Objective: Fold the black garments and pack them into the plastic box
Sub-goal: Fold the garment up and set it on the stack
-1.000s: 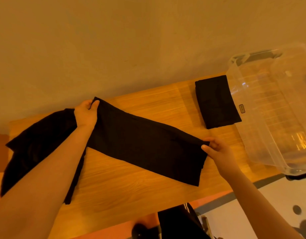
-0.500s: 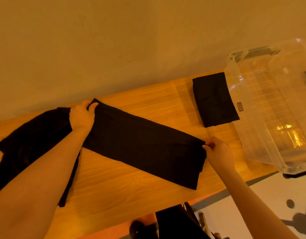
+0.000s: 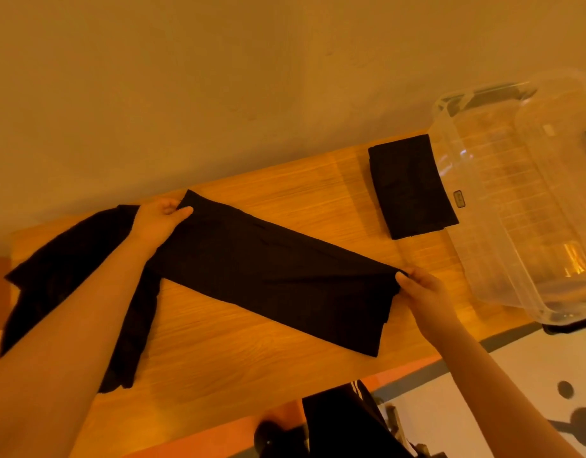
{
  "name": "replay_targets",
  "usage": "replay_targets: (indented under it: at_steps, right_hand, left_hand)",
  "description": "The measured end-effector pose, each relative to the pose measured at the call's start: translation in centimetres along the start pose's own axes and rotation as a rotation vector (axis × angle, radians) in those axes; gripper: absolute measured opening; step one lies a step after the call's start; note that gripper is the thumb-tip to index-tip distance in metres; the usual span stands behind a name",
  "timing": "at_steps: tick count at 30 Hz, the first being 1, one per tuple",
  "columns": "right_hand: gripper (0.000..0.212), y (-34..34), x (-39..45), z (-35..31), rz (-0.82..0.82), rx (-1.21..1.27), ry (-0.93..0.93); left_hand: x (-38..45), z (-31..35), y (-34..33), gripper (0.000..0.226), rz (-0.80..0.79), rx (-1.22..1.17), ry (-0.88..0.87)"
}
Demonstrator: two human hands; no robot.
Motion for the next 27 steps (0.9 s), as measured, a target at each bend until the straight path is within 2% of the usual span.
replay_targets:
  at_steps: [1,2,4,7,9,11,14,15,17,19,21,23,27]
  right_hand:
    - [0.065,-0.2,0.1,0.4,0.025,0.033,-0.009]
    - [0.057,-0.4,0.1,0.7,0.060,0.045,-0.022]
    - [0.026,-1.0,0.3,1.0,0.188,-0.022,-0.044]
    - [0.013,-1.5,0.6,1.0,0.324,-0.211,-0.010]
    - [0.012,-1.9,0.6,0.7,0.363,-0.344,0.031]
    - [0.015,-2.1,0.4,0.4,0.423,-0.596,0.090]
    - [0.038,-2.3,0.3,0.1,0.496,-0.956,0.293]
    - [0.040,-2.8,0.3,0.1,0.446,-1.036,0.423]
    - [0.042,-3.9,0.7,0.6,0.284,-1.206,0.667]
    - [0.043,-4.4,1.7,1.7,0.178,-1.382,0.757]
    - [0.051,-4.0,2.2,3.0,0.156,-1.493,0.704]
    - [0.060,-2.7,1.8,4.4,0.192,-1.477,0.625]
    - [0.068,-2.6,-1.0,7.8,0.218,-1.410,0.566]
  left_hand:
    - [-0.2,-0.1,0.0,0.040,-0.010,0.044,0.002]
    - [-0.4,-0.1,0.1,0.036,0.004,0.094,-0.017]
    - [-0.7,0.1,0.0,0.028,0.068,0.182,-0.099]
    - [-0.8,-0.2,-0.2,0.031,0.150,0.289,-0.194]
    - [-1.0,-0.5,-0.5,0.028,0.198,0.343,-0.206]
    - [-1.6,-0.1,-0.8,0.028,0.287,0.426,-0.190]
    - [-4.0,1.7,-3.0,0.037,0.363,0.632,-0.245]
    - [-5.6,2.5,-4.6,0.043,0.335,0.646,-0.279]
    - [-9.5,3.9,-9.0,0.058,0.171,0.598,-0.309]
    - [-12.7,3.8,-13.3,0.070,-0.027,0.611,-0.251]
    - [-14.0,3.0,-15.3,0.075,-0.135,0.699,-0.188]
    - [-13.6,2.2,-15.3,0.078,-0.146,0.801,-0.215]
    - [-11.4,2.1,-14.2,0.080,-0.233,0.933,-0.489]
Point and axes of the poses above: each hand's wrist, its own x-axis towards the middle knuckle, its own y-axis out of the back of the hand, z = x × y, the point moved 1 cm from there along x, towards the middle knuckle, and after that the axes turned 9 degrees about -y, right-handed, at the moved point
